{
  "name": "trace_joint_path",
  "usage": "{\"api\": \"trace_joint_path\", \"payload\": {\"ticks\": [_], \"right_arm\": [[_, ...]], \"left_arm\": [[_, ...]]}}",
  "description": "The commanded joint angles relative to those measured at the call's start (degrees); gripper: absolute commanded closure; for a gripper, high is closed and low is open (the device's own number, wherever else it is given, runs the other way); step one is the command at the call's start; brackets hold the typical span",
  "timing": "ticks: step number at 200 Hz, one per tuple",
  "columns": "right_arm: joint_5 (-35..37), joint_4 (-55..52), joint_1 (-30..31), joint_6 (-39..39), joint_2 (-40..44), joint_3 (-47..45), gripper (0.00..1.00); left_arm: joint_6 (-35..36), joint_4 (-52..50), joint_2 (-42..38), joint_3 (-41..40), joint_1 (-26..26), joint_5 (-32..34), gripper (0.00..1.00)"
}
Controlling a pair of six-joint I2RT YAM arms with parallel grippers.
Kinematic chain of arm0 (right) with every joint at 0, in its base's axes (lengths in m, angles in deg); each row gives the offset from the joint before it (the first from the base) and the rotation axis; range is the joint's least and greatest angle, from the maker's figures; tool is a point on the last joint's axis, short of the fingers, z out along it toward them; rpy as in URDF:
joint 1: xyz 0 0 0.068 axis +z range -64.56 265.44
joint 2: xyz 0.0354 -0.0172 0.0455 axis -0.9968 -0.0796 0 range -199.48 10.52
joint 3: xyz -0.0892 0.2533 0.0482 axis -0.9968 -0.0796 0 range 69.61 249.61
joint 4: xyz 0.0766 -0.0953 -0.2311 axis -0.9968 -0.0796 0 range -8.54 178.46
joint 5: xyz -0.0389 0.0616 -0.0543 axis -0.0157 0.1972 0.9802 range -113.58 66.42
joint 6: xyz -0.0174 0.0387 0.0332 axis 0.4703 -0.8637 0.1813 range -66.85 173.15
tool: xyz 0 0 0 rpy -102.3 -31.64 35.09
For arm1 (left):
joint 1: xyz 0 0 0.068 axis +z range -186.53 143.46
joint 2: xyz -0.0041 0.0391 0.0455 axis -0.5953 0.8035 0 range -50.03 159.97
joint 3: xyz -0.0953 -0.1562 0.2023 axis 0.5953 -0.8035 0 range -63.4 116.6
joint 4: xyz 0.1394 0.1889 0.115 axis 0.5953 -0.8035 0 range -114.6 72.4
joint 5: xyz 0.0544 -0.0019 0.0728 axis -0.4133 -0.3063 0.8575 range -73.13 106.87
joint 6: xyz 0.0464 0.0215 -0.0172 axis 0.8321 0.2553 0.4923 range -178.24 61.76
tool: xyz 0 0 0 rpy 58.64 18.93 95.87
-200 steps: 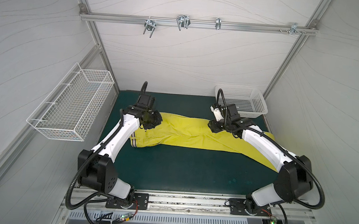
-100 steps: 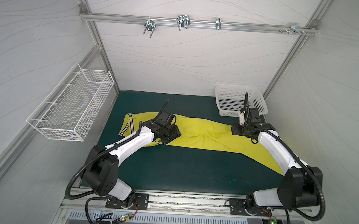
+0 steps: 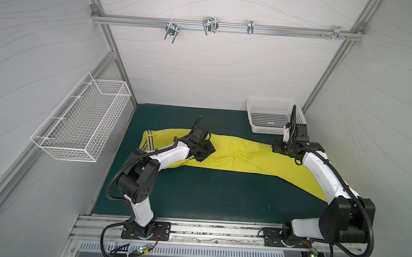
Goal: Roll up the long pants
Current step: Fold the long pant at the center of the board.
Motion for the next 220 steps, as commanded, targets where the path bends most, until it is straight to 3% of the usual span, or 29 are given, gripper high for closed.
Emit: {"api": "trace_joint_path", "payload": {"ticks": [1, 40, 84, 101, 113, 139, 194, 213, 220], "right_arm": [[-1.1, 0.4, 0.0, -0.9, 0.9, -0.5, 0.36], [0.0, 0.5, -0.1, -0.9, 1.8, -1.0, 0.36], [0.8, 0.2, -1.5, -1.0, 1.0, -1.2, 0.36], [0.4, 1.0, -2.8, -1.3, -0.1, -1.7, 0.36], [-0.2, 1.2, -4.0, -1.7, -0.9, -1.6, 0.36], [-3.7, 1.3, -6.6, -2.7, -1.1, -1.2, 0.37], [-2.9, 1.8, -6.9, -2.4, 0.0, -2.3, 0.37], [-3.4, 1.9, -6.9, -2.6, 0.0, -2.6, 0.37], [-3.5, 2.2, -6.9, -2.6, 0.2, -2.8, 0.37]], "left_arm": [[-2.2, 3.0, -0.6, -0.2, -0.3, 1.2, 0.38], [-6.3, 8.3, 1.5, -2.9, -0.9, 0.0, 0.38], [-6.3, 10.3, 4.5, -2.2, -1.0, 1.7, 0.40], [-5.1, 10.3, 5.2, -1.4, -0.9, 3.5, 0.59], [-3.5, 9.4, 5.7, 0.1, -0.8, 4.4, 1.00], [-0.1, 6.0, 5.0, 2.5, -0.3, 6.5, 1.00], [4.7, -2.9, -3.8, 4.5, 0.0, 8.8, 1.00], [1.0, -2.7, -4.4, 2.8, -0.6, 5.9, 0.63], [-1.5, 0.3, -4.3, 0.7, -1.2, 4.4, 0.45]]}}
